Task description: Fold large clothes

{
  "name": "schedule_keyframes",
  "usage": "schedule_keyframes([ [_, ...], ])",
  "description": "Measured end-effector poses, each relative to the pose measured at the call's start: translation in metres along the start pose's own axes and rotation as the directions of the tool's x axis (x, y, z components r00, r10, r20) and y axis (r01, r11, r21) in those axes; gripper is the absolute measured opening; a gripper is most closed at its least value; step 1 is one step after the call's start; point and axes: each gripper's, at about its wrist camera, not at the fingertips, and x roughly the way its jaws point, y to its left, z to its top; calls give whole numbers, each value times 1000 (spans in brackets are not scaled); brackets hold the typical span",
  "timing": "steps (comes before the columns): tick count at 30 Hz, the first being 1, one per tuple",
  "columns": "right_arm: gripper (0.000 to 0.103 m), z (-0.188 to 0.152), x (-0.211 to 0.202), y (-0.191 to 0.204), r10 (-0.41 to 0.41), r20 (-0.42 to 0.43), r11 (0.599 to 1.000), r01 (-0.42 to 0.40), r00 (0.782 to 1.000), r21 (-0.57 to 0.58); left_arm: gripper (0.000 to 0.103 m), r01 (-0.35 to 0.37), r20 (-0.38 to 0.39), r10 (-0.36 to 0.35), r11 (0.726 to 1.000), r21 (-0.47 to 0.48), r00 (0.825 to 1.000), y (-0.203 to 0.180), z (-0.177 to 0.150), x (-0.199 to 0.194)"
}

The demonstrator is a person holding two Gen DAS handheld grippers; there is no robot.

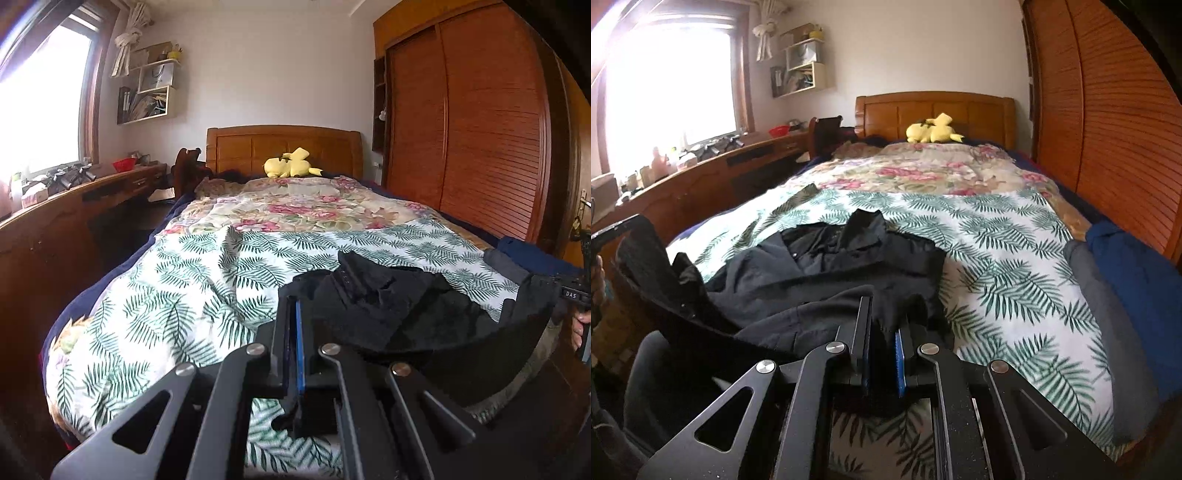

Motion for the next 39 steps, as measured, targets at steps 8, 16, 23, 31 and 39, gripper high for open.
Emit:
schedule_keyframes([
  [8, 7, 36, 56, -15, -44, -7, 998, 44, 999, -50, 0, -44, 13, 44, 998, 42, 999, 3, 32, 44],
  [16, 7, 63, 120, -36, -88, -36, 994, 86, 995, -72, 0, -65, 41, 62, 995, 71, 997, -2, 56, 79],
  [23, 8, 93, 173, -54, -99, -43, 994, 97, 994, -58, 0, -86, 32, 83, 992, 95, 996, 0, 81, 123],
  [31, 8, 138, 232, -66, -139, -31, 989, 137, 990, -60, 0, -144, 17, 143, 984, 107, 990, 5, 108, 174],
  [39, 8, 162, 300, -84, -276, -71, 959, 270, 958, -93, 1, -68, -66, 73, 995, 79, 995, 2, 88, 195],
])
